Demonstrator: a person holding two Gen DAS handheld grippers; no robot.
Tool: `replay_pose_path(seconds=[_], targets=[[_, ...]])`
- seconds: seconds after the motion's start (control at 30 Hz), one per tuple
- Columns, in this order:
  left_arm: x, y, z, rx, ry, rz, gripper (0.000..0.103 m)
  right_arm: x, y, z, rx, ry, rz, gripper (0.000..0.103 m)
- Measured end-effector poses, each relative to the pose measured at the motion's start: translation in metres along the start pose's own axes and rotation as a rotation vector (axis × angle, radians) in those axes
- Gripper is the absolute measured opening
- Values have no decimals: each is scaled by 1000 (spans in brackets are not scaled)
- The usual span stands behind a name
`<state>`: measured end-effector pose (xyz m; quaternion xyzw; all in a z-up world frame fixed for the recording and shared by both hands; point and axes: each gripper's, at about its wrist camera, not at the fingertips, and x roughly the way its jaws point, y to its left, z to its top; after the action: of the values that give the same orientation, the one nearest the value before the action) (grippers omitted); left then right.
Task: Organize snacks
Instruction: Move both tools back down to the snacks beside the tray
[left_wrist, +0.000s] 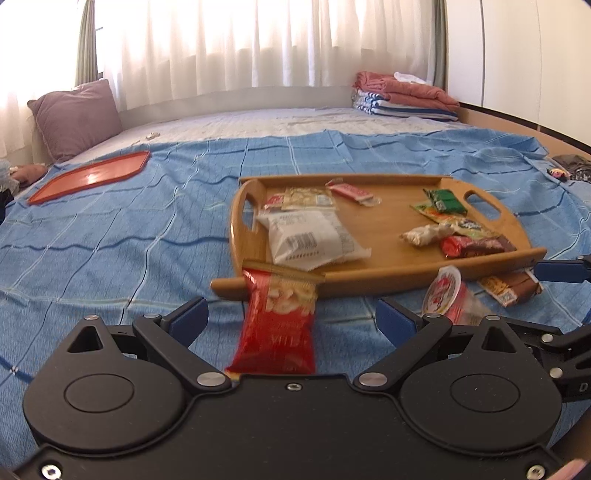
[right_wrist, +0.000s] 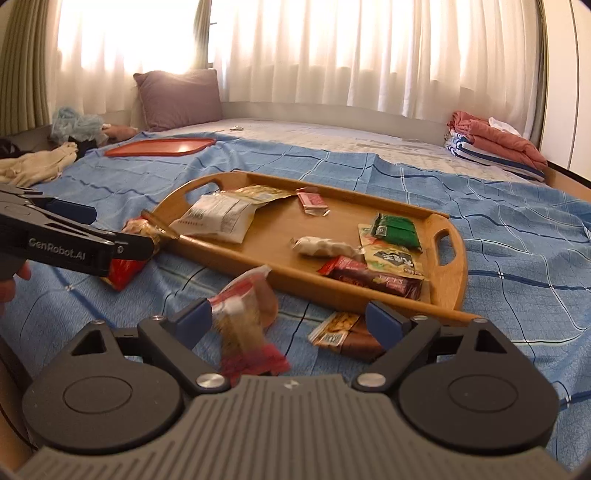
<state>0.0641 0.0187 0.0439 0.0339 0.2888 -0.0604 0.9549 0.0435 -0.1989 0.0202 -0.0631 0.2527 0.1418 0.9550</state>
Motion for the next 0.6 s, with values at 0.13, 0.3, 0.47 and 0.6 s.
replay_pose_path(seconds=[0.13, 0.3, 0.47, 0.6], targets=[[4, 3, -7, -4, 19, 12, 97, 0, 5, -7, 4, 15, 11, 95], [8, 5, -9, -20, 30, 18, 97, 4, 11, -13, 30, 26, 21, 95], [14, 6, -11, -38, 44, 11, 97, 7, 16, -17, 51, 35, 42, 95], [19, 10, -15, -86, 76, -27, 92, 13, 17, -18, 71, 47, 50, 95]])
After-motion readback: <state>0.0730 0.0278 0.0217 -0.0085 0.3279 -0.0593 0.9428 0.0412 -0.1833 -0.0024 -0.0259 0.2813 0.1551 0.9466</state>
